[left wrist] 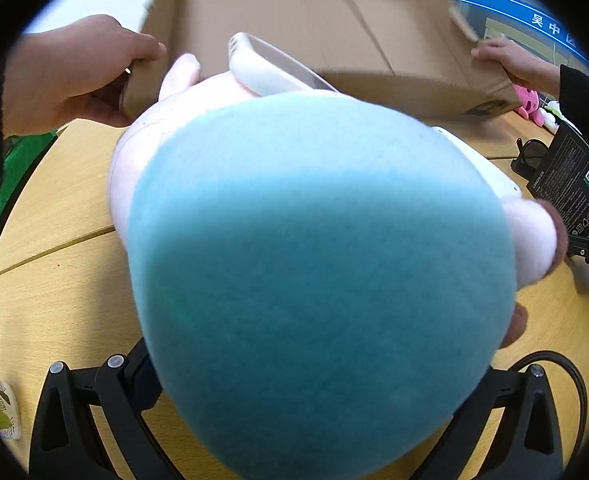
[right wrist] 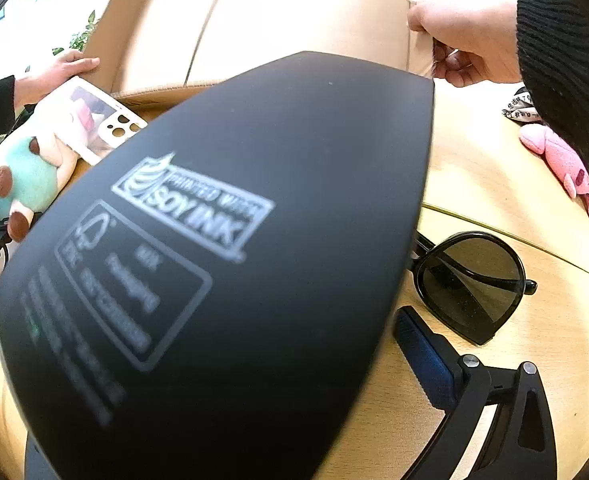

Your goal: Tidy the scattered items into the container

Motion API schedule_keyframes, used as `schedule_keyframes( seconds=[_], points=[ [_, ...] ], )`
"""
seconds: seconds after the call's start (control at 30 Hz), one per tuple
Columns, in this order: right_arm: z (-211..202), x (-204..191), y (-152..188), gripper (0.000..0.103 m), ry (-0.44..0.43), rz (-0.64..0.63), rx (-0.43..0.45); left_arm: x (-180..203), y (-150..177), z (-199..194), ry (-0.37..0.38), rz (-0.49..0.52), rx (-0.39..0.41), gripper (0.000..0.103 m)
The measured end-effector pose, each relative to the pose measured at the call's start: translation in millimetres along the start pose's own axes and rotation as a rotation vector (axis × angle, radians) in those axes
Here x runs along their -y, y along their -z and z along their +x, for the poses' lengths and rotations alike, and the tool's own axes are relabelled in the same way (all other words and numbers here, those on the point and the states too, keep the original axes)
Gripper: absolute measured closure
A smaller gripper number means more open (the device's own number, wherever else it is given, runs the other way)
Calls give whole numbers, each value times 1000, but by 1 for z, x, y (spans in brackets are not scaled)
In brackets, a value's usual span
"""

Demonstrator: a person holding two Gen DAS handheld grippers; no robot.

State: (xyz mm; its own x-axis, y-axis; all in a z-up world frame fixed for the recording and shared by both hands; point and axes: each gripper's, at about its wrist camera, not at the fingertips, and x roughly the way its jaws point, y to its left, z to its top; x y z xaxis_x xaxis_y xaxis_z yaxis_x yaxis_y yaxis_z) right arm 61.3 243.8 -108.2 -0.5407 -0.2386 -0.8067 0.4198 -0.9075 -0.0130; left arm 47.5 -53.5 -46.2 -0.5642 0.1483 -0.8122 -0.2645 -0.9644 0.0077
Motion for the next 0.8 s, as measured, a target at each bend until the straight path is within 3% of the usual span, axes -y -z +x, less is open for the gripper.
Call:
schedule_keyframes(
  seconds=[0.8],
  points=[
    [2, -6, 0, 0, -1, -1, 0, 2, 4, -8, 23, 34, 1, 0]
  ],
)
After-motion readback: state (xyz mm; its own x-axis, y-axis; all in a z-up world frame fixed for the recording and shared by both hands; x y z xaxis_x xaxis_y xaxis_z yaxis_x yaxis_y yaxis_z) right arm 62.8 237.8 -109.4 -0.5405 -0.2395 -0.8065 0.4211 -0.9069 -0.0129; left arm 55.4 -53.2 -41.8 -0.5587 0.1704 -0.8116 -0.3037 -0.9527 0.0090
